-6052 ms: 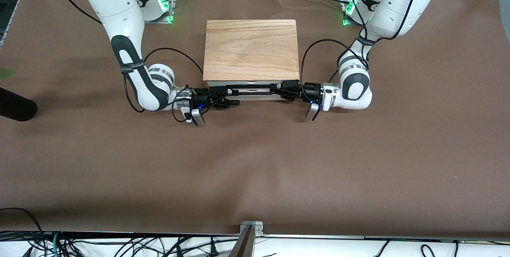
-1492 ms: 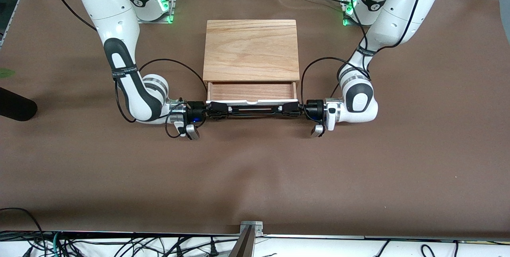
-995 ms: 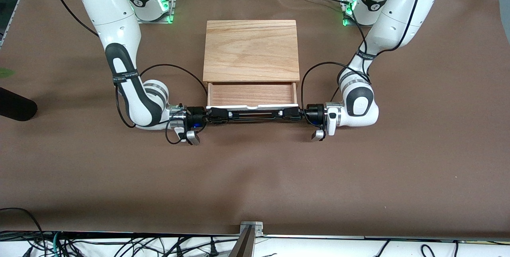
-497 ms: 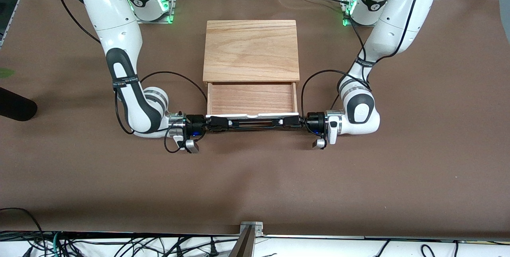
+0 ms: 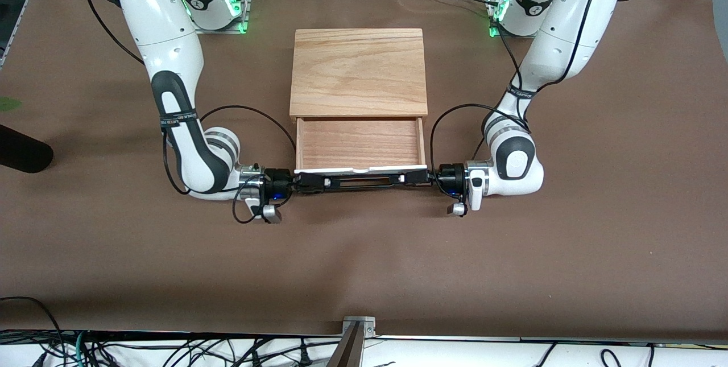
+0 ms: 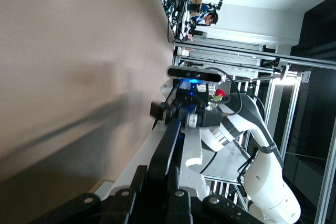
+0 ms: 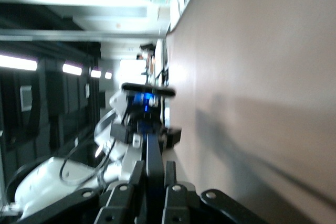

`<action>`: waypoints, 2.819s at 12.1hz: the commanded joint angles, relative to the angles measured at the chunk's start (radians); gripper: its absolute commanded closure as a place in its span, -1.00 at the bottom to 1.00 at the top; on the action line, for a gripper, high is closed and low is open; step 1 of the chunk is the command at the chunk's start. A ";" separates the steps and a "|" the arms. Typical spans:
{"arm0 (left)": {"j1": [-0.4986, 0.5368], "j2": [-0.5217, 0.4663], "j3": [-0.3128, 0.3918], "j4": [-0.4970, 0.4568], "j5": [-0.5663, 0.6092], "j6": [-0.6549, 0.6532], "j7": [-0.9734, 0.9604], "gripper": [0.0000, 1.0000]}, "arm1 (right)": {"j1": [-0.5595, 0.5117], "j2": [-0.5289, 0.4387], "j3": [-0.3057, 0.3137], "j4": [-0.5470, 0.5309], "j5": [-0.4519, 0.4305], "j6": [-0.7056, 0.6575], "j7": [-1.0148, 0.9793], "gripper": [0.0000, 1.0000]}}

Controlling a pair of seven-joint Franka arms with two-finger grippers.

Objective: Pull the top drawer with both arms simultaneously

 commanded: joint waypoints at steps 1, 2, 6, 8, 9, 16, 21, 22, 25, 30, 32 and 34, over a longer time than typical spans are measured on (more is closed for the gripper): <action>-0.004 -0.017 0.016 -0.067 0.003 0.012 -0.031 -0.99 | -0.033 0.001 -0.008 0.053 0.029 0.002 0.040 -0.13; -0.004 -0.029 0.016 -0.078 0.005 0.012 -0.034 -1.00 | -0.033 0.001 -0.008 0.053 0.029 0.002 0.040 -0.58; 0.003 -0.072 0.030 -0.063 0.073 0.012 -0.158 -1.00 | -0.030 -0.010 -0.025 0.053 -0.011 0.018 0.040 -1.00; 0.031 -0.127 0.035 -0.042 0.209 0.012 -0.287 -1.00 | -0.021 -0.030 -0.078 0.052 -0.112 0.034 0.046 -1.00; 0.049 -0.160 0.035 -0.043 0.254 0.012 -0.319 -1.00 | -0.021 -0.046 -0.110 0.053 -0.191 0.032 0.076 -1.00; 0.126 -0.578 0.029 -0.130 1.060 -0.024 -0.637 -1.00 | -0.021 -0.195 -0.244 0.053 -0.808 0.029 0.338 -1.00; 0.143 -0.821 0.013 -0.152 1.646 -0.198 -0.633 -1.00 | -0.013 -0.249 -0.304 0.055 -1.117 0.028 0.424 -1.00; 0.143 -0.861 0.006 -0.150 1.749 -0.199 -0.616 -1.00 | -0.008 -0.269 -0.304 0.055 -1.175 0.029 0.475 -1.00; 0.160 -0.924 0.007 -0.144 1.787 -0.248 -0.604 -1.00 | 0.010 -0.329 -0.295 0.095 -1.362 0.022 0.669 -1.00; 0.171 -0.916 0.013 -0.086 1.786 -0.313 -0.669 -1.00 | -0.119 -0.494 -0.120 0.087 -1.747 -0.010 0.719 -1.00; 0.172 -0.916 0.013 -0.086 1.786 -0.314 -0.673 -1.00 | -0.163 -0.595 -0.114 0.084 -1.786 -0.050 0.728 -1.00; 0.172 -0.916 0.012 -0.088 1.786 -0.314 -0.685 -1.00 | -0.218 -0.671 -0.112 0.072 -1.782 -0.102 0.727 -1.00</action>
